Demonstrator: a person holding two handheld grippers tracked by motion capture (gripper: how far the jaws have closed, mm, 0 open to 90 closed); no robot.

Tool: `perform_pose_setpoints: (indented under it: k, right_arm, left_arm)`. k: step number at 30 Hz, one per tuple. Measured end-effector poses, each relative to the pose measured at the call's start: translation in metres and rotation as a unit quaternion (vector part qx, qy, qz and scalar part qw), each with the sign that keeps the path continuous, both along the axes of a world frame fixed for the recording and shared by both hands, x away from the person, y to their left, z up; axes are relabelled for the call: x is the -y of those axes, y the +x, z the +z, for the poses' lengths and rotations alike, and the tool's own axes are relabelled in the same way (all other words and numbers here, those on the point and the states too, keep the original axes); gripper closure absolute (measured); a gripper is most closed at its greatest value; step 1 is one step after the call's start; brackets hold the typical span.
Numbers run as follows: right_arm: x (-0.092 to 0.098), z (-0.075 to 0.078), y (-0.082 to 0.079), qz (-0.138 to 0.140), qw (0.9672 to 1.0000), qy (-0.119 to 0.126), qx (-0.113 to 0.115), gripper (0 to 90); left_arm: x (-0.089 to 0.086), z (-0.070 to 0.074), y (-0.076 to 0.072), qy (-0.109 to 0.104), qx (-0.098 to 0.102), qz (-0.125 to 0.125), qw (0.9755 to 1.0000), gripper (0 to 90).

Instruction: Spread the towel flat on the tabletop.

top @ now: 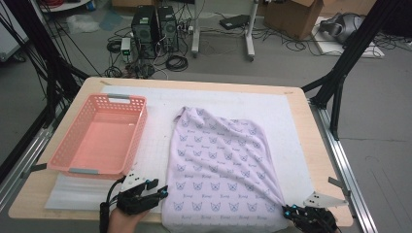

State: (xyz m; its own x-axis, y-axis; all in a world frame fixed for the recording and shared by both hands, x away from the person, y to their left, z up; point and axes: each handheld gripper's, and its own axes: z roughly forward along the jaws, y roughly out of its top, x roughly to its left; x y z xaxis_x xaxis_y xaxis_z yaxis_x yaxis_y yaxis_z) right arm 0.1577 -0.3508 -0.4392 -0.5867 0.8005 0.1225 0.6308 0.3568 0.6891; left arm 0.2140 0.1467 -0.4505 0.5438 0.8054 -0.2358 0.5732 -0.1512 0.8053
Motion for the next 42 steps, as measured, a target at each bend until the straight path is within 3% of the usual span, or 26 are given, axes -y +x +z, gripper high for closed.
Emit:
perform_pose_setpoints:
  k: [2,4,7,9,10,12,15,17,18,23,26,27,29,31,32,36,38,40,41,42]
  right_arm:
    - [0.000,0.001,0.003,-0.012,0.9998,0.010,0.011,67.9]
    - [-0.001,0.003,0.009,-0.029,0.9989,0.028,0.023,61.9]
    - [-0.004,0.005,0.023,-0.053,0.9973,0.032,0.038,59.7]
    - [-0.007,0.002,0.034,-0.069,0.9966,0.026,0.037,59.5]
    - [-0.009,0.000,0.040,-0.071,0.9966,0.021,0.037,59.5]
    - [-0.011,-0.006,0.050,-0.080,0.9962,0.012,0.032,61.5]
    - [-0.013,-0.007,0.054,-0.085,0.9959,0.012,0.028,67.7]
    - [-0.013,-0.007,0.052,-0.072,0.9970,0.014,0.024,82.7]
    - [-0.013,-0.007,0.052,-0.060,0.9978,0.021,0.018,84.1]
    - [-0.016,-0.003,0.041,-0.028,0.9995,0.008,0.010,86.7]
    - [-0.011,0.001,0.029,-0.025,0.9996,0.005,0.007,86.9]
    - [-0.009,0.002,0.024,-0.025,0.9996,-0.003,0.007,86.9]
    - [-0.005,0.003,0.014,-0.026,0.9993,-0.028,0.003,86.9]
    - [-0.001,0.002,0.005,-0.024,0.9994,-0.024,-0.001,86.7]
    - [0.001,0.002,0.004,-0.020,0.9996,-0.018,0.003,85.7]
    - [0.000,0.007,0.009,-0.040,0.9987,0.011,0.030,70.3]
    - [-0.002,0.008,0.016,-0.049,0.9978,0.014,0.042,69.2]
    - [-0.002,0.006,0.023,-0.063,0.9970,0.020,0.041,69.0]
    - [-0.002,0.005,0.026,-0.068,0.9966,0.024,0.040,69.0]
    - [-0.003,0.004,0.029,-0.070,0.9965,0.025,0.038,69.0]
  left_arm:
    - [0.004,-0.002,0.007,-0.002,-0.006,0.000,1.0000,50.2]
    - [0.010,-0.004,0.011,0.000,-0.009,-0.006,0.9999,50.0]
    - [0.017,-0.005,0.010,0.014,0.005,-0.010,0.9998,53.0]
    - [0.022,-0.005,0.007,0.042,0.022,-0.007,0.9988,73.0]
    - [0.022,-0.005,0.006,0.039,0.017,-0.013,0.9990,82.9]
    - [0.021,-0.004,0.002,0.041,0.014,-0.014,0.9990,86.9]
    - [0.012,-0.003,-0.009,0.034,0.002,-0.019,0.9992,87.1]
    - [0.004,-0.003,-0.018,0.027,-0.006,-0.025,0.9993,87.0]
    - [0.000,-0.003,-0.022,0.027,-0.007,-0.028,0.9992,87.0]
    - [-0.005,-0.001,-0.030,0.027,-0.004,-0.034,0.9990,85.1]
    - [-0.003,0.001,-0.026,0.021,-0.001,-0.027,0.9994,72.5]
    - [-0.003,0.001,-0.024,0.015,-0.003,-0.022,0.9997,65.8]
    - [-0.003,0.002,-0.019,0.007,0.001,-0.015,0.9999,61.4]
    - [-0.003,0.002,-0.013,0.002,0.006,-0.003,1.0000,51.5]
    - [-0.002,0.002,-0.009,0.000,0.005,-0.002,1.0000,50.8]
    - [0.004,0.001,0.003,0.002,-0.001,0.002,1.0000,50.5]
    - [0.014,-0.002,0.012,0.008,-0.011,-0.002,0.9999,50.7]
    - [0.022,-0.003,0.014,0.019,-0.003,-0.005,0.9998,52.0]
    - [0.024,-0.003,0.014,0.029,0.002,-0.006,0.9996,55.0]
    - [0.026,-0.003,0.012,0.041,0.009,-0.008,0.9991,66.7]
